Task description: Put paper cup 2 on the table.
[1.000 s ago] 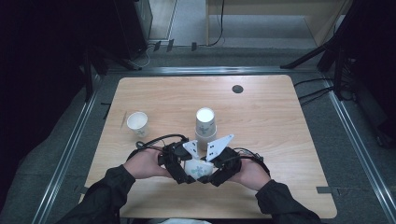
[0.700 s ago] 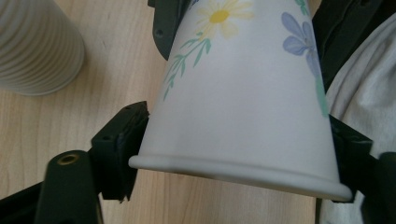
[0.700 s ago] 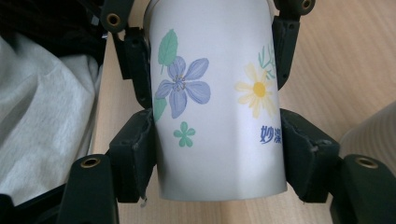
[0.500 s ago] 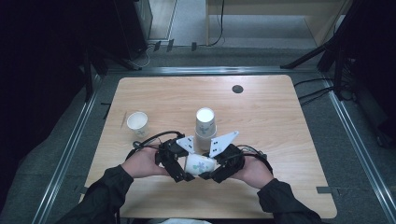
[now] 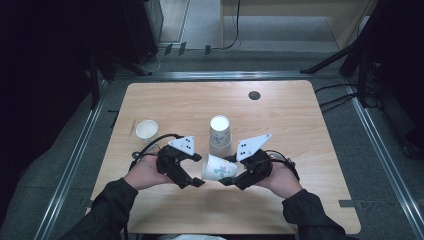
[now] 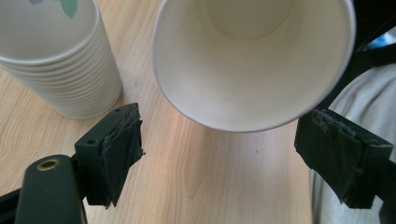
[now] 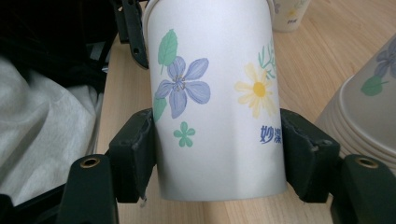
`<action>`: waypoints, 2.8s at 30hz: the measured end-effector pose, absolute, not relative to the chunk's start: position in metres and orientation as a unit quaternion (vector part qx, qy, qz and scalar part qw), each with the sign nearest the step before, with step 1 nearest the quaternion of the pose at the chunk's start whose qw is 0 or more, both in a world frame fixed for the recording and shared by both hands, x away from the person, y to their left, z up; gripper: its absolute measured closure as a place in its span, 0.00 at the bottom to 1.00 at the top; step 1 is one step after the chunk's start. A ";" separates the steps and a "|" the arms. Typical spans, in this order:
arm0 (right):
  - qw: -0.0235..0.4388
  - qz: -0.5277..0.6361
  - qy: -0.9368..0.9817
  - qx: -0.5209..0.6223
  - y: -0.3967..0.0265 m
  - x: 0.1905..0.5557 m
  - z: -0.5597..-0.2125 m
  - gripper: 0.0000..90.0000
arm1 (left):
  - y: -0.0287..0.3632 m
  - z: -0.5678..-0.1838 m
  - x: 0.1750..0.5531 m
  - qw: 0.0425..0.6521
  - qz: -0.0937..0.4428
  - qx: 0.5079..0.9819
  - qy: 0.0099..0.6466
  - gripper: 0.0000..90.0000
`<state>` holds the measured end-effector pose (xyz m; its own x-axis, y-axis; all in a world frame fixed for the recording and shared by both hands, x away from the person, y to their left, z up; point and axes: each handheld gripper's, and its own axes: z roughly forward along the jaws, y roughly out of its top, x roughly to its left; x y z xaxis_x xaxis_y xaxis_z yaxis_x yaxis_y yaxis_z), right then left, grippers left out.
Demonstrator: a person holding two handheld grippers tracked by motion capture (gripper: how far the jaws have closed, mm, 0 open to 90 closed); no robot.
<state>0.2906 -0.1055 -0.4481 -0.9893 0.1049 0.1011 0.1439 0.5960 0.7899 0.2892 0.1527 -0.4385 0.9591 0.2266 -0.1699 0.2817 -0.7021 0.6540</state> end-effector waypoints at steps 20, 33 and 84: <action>0.064 -0.473 -0.877 -0.057 -0.099 0.292 -0.447 0.38 | 0.152 -0.434 0.280 0.460 -0.041 0.877 0.136 0.19; 0.085 -0.462 -0.881 -0.061 -0.094 0.291 -0.453 0.29 | 0.154 -0.431 0.280 0.452 -0.043 0.882 0.130 0.30; 0.051 -0.412 -0.908 -0.055 -0.068 0.291 -0.474 0.38 | 0.146 -0.431 0.281 0.354 -0.012 0.923 0.150 0.16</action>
<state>0.2915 -0.0683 -0.4742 -0.9888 0.0587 0.1376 0.1422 0.6544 0.7426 0.2806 0.1458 -0.4312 0.9545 0.2690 -0.1290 0.2864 -0.7046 0.6492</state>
